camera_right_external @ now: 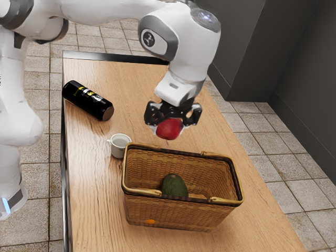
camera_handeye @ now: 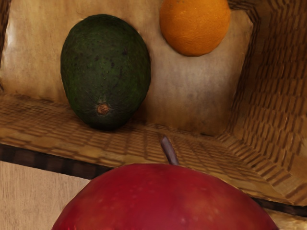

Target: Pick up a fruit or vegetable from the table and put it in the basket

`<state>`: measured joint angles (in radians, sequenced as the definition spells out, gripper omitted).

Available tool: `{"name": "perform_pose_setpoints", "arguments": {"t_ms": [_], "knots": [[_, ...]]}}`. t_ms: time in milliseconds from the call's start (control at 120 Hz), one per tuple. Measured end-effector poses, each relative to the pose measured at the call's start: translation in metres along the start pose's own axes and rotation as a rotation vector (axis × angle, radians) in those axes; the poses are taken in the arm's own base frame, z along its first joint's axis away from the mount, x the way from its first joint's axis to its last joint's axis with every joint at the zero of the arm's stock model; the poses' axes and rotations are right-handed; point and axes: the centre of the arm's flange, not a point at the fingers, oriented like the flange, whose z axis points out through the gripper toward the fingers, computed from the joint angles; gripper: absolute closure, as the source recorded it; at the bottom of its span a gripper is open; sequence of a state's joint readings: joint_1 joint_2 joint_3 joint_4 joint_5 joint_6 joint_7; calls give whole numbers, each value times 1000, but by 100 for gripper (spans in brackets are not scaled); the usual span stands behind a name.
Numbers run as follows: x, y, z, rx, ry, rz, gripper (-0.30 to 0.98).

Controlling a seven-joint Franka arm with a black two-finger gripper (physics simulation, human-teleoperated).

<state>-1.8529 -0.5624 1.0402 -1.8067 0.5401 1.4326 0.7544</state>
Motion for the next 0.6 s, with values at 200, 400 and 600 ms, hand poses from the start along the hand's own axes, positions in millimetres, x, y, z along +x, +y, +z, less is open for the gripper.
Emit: {"name": "perform_pose_setpoints", "arguments": {"t_ms": [200,400,600], "knots": [[87,20,53,-90,-81,116,25],[86,10,75,-137,-106,54,7],[42,-25,10,-88,-55,-85,2]]}}
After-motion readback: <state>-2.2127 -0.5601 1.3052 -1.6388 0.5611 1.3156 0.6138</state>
